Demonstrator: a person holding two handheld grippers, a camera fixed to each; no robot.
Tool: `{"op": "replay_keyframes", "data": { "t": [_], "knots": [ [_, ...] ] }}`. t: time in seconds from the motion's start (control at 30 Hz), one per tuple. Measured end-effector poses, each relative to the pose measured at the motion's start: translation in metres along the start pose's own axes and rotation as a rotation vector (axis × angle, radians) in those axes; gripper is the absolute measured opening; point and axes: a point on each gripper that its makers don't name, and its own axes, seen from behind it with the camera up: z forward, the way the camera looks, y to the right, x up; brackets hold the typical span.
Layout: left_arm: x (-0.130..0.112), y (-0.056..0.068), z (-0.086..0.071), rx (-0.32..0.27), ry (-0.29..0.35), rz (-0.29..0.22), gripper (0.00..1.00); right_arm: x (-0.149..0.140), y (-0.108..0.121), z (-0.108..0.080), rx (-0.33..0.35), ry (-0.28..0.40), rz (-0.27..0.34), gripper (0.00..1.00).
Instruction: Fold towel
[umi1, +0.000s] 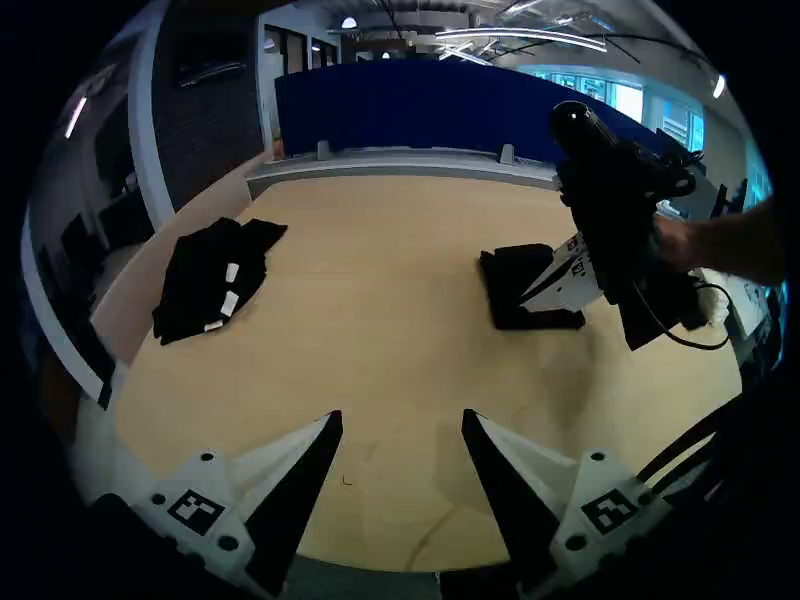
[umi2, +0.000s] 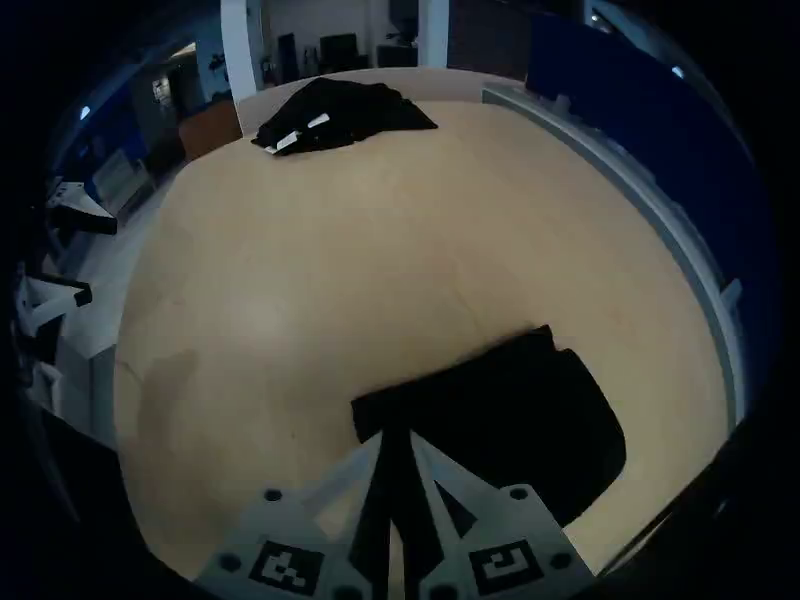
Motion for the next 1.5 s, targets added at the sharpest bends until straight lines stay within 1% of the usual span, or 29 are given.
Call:
{"op": "replay_keyframes", "data": {
  "t": [0.13,0.2,0.27,0.4,0.47,0.57,0.67,0.9,1.27,1.37,1.5],
  "knots": [
    [-0.001,0.001,0.0,0.0,-0.003,0.002,0.88,0.002,0.002,-0.002,-0.004,0.01,0.002,0.06],
    [-0.001,0.001,0.0,0.001,-0.003,0.002,0.88,0.003,0.003,-0.003,-0.007,0.014,0.005,0.09],
    [-0.002,0.001,-0.001,0.001,-0.004,0.003,0.88,0.003,0.004,-0.004,-0.012,0.019,0.011,0.17],
    [-0.003,0.001,0.0,0.002,-0.004,0.005,0.88,0.004,0.01,-0.008,-0.029,0.036,0.03,0.4],
    [-0.003,0.001,0.0,0.004,-0.005,0.006,0.88,0.004,0.013,-0.011,-0.037,0.042,0.04,0.54],
    [-0.002,0.001,0.0,0.005,-0.005,0.006,0.88,0.001,0.015,-0.016,-0.044,0.048,0.049,0.61],
    [-0.001,0.002,0.001,0.003,-0.004,0.004,0.88,-0.004,0.017,-0.022,-0.055,0.051,0.056,0.64],
    [0.004,0.005,0.003,-0.003,-0.002,0.013,0.88,-0.021,0.02,-0.034,-0.074,0.046,0.082,0.64],
    [0.008,0.008,0.005,-0.007,0.002,0.021,0.88,-0.068,0.016,-0.055,-0.112,0.011,0.146,0.63],
    [0.007,0.01,0.006,-0.007,0.001,0.022,0.88,-0.081,0.017,-0.059,-0.123,0.001,0.162,0.63],
    [0.006,0.012,0.006,-0.012,0.0,0.024,0.88,-0.09,0.018,-0.06,-0.129,-0.009,0.179,0.63]
  ]
}}
